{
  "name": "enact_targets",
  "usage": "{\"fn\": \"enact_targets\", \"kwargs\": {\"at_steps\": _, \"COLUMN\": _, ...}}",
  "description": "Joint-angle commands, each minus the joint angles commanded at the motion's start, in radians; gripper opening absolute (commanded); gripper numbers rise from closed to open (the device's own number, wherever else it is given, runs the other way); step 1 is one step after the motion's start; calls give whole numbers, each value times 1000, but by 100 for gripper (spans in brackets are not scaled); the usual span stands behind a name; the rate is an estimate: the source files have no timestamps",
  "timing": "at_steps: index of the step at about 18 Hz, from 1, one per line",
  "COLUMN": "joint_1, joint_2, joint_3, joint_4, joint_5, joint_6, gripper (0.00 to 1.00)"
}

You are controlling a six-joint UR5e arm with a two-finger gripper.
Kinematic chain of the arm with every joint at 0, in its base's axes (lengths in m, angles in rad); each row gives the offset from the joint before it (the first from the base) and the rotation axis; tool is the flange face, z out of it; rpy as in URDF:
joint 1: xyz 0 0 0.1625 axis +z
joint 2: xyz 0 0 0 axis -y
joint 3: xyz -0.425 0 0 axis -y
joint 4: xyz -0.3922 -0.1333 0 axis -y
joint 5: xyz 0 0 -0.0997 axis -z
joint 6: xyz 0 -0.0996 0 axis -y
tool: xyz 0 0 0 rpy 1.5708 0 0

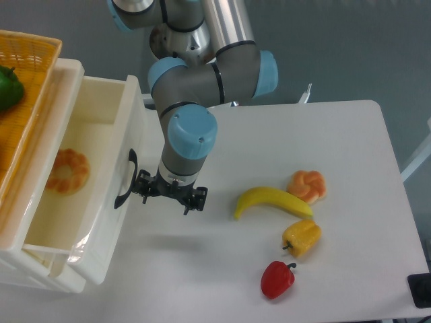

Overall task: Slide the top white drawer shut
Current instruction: 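Push the drawer front with the gripper into the white cabinet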

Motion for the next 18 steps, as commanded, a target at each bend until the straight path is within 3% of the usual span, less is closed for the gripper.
{"fn": "enact_targets", "kwargs": {"at_steps": 18, "joint_1": -60, "joint_2": 12, "joint_3": 6, "joint_4": 9, "joint_5": 8, "joint_6": 5, "gripper": 100}}
